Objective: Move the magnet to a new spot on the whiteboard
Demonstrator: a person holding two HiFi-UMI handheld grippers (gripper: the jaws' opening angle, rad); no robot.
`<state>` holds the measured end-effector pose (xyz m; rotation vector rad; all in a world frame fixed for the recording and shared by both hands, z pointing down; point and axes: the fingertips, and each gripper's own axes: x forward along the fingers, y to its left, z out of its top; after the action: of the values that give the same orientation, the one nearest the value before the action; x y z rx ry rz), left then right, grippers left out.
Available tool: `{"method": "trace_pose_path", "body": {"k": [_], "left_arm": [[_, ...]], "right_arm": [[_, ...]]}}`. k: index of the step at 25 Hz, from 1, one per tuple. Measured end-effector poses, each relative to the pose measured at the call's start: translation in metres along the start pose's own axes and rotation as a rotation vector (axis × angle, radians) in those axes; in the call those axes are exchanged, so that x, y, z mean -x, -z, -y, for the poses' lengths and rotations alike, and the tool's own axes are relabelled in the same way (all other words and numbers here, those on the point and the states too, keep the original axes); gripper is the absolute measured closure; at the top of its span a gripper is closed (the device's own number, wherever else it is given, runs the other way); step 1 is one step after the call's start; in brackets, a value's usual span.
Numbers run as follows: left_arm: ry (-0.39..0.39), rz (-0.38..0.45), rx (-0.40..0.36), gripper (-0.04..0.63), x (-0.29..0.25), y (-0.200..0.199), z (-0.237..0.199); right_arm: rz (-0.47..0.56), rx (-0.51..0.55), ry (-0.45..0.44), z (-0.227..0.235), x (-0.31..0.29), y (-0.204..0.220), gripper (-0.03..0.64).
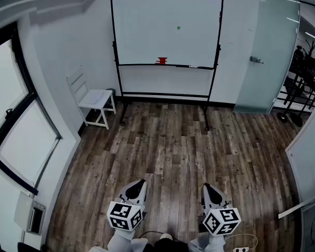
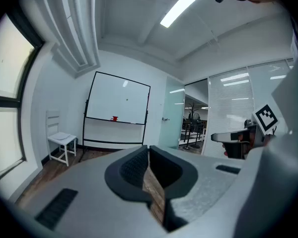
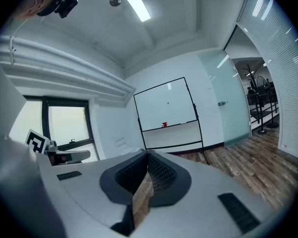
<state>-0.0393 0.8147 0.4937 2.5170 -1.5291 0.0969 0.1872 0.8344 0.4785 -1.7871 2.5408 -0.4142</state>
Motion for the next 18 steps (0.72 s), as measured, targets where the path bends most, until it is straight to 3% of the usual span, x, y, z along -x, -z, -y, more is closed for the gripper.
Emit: {"method": "trace_pose_path", "body": {"k": [12, 18], "left_arm": [[-0.004, 0.014, -0.021, 0.575, -0.019, -0.007, -0.002], [-0.025, 0.011, -0.025, 0.575, -0.024, 0.003, 0.000]], "right_arm": [[0.035, -0.011, -0.020, 0.010, -0.015, -0.010, 0.588], [-0.010, -0.016, -0.023, 0.024, -0.020, 0.000, 0.588]]}}
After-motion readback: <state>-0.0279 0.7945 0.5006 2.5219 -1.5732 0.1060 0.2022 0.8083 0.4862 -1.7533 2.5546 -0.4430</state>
